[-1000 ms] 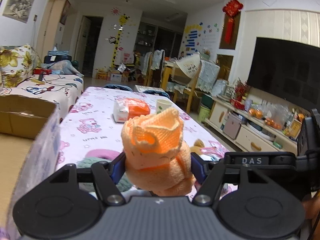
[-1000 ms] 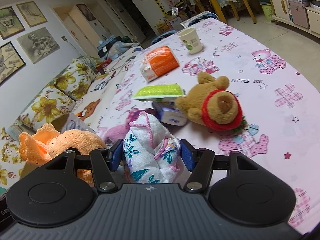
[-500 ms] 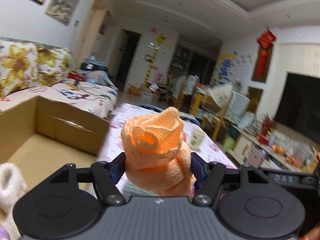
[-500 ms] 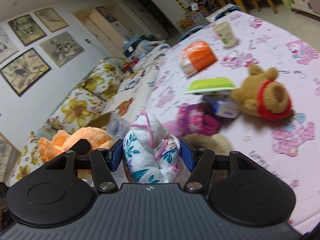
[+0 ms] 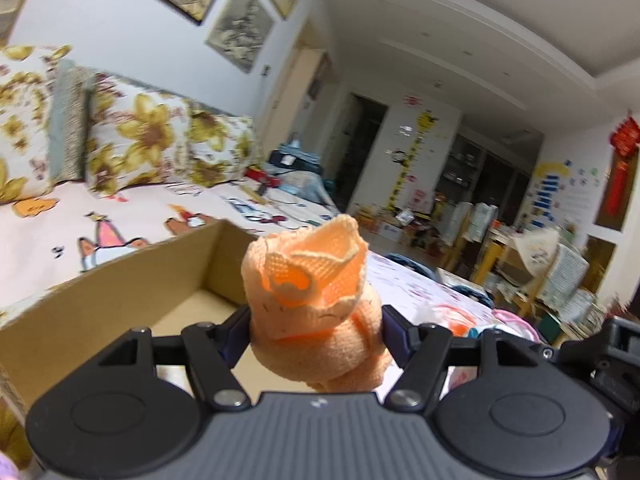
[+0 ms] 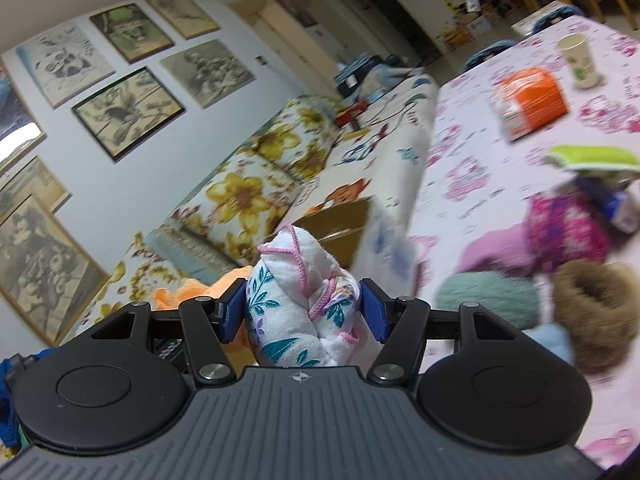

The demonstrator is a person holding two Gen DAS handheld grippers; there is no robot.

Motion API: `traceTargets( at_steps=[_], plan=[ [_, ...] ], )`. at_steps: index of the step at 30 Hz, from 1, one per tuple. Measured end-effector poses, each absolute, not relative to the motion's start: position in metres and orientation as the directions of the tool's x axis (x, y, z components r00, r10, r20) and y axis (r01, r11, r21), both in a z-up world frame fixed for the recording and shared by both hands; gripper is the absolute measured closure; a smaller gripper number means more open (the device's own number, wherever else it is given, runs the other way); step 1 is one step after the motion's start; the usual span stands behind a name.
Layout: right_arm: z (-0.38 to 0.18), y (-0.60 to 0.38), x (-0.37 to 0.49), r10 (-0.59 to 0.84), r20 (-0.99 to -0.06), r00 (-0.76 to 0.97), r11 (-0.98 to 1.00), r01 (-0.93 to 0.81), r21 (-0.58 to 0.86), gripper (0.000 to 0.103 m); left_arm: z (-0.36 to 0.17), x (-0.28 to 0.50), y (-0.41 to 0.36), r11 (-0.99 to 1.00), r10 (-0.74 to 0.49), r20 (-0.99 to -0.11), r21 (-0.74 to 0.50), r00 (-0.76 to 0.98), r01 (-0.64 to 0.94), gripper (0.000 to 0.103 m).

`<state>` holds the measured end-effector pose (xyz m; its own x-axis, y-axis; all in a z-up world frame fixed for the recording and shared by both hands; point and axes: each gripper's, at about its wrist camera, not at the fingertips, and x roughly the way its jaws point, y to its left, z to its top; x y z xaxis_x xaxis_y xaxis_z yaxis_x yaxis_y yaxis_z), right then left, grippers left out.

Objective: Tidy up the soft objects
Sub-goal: 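Carry the orange flower and floral bundle with both tools over the box, then open both tools to drop the orange flower and floral bundle into the box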

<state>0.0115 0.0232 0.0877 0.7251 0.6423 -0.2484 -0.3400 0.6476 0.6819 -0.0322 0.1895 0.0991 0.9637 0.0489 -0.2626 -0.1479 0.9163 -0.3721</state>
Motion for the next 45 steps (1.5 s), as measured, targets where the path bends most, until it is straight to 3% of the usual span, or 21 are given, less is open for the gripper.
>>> traceTargets(
  at_steps=[8, 19, 33, 39, 45],
  plan=[
    [0.082, 0.051, 0.032, 0.695, -0.234, 0.68, 0.603, -0.373, 0.705, 0.027, 0.088, -0.033, 0.216, 0.876, 0.149, -0.327, -0.395, 0.933, -0.278, 0.036],
    [0.08, 0.041, 0.017, 0.692, -0.248, 0.678, 0.588, -0.332, 0.737, 0.001, 0.084, -0.031, 0.226, 0.863, 0.189, -0.375, -0.378, 0.908, -0.336, 0.029],
    [0.1, 0.0, -0.012, 0.475, -0.27, 0.837, 0.764, -0.24, 0.598, 0.0, 0.09, -0.033, 0.192, 0.94, 0.086, -0.288, -0.294, 0.954, -0.173, 0.008],
    [0.103, -0.023, -0.02, 0.386, -0.274, 0.881, 0.806, -0.177, 0.565, 0.0, 0.087, -0.031, 0.173, 0.964, 0.092, -0.25, -0.22, 0.964, -0.149, 0.008],
    [0.103, -0.044, -0.031, 0.316, -0.283, 0.906, 0.821, -0.111, 0.56, 0.0, 0.079, -0.021, 0.166, 0.975, 0.137, -0.294, -0.131, 0.946, -0.182, 0.008]
  ],
)
